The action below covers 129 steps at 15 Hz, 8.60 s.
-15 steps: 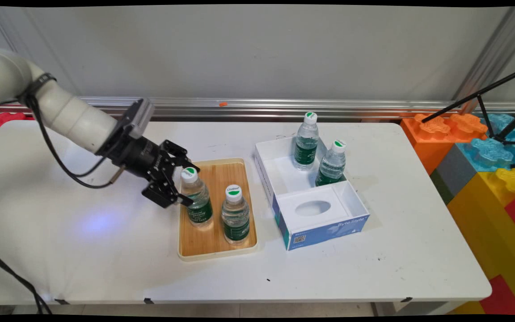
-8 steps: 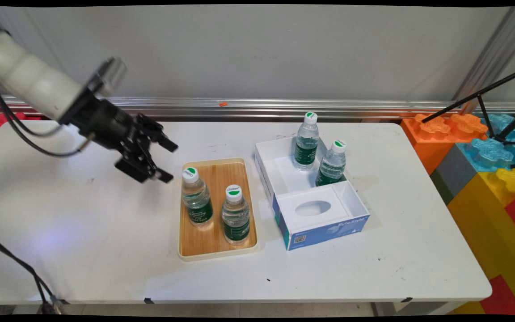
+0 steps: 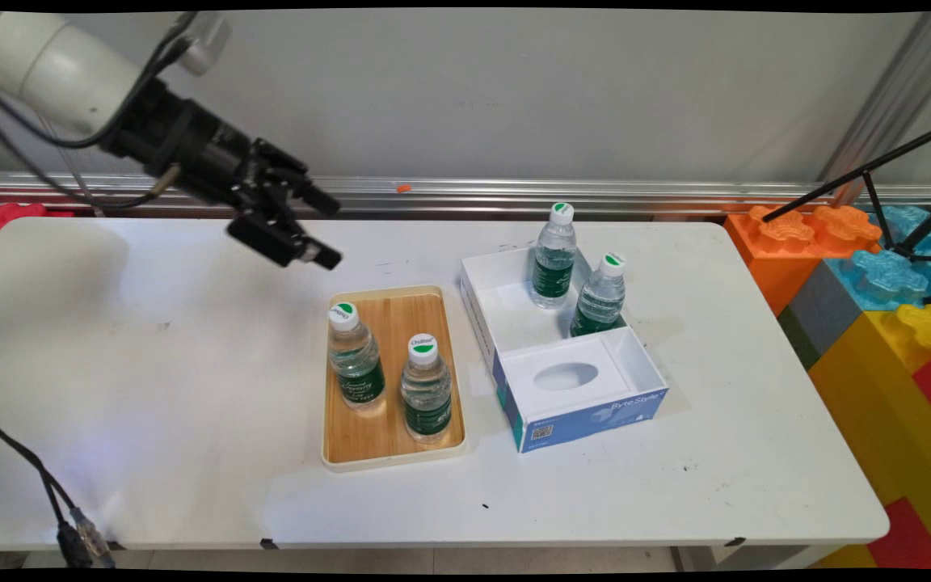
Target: Pick up the green bottle from the white box, then place the picked object on the tray
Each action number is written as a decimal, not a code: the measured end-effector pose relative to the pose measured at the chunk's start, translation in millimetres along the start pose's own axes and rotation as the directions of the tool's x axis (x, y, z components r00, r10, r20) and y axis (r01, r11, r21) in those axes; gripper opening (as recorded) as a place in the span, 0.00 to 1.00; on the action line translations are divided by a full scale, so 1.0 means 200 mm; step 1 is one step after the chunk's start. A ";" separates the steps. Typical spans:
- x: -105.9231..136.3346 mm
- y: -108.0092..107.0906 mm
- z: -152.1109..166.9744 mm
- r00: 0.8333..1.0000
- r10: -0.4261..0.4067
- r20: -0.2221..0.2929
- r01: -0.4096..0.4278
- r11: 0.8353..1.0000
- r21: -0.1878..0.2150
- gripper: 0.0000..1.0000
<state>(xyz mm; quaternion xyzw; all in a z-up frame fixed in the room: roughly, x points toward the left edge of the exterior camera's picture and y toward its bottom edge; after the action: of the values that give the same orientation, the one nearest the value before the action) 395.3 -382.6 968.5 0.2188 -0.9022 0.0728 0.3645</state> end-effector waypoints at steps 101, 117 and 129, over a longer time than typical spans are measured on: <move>0.73 0.20 0.68 0.979 -0.175 -0.104 0.185 0.978 0.098 0.00; 0.26 -0.18 0.47 0.996 -0.054 -0.070 0.056 0.998 0.029 0.00; -0.08 -0.43 0.72 0.995 0.100 0.012 -0.098 0.991 -0.090 0.00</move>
<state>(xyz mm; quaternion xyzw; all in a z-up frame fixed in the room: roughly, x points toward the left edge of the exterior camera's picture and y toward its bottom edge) 354.0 -495.2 850.6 0.1578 -0.9173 0.0484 0.3624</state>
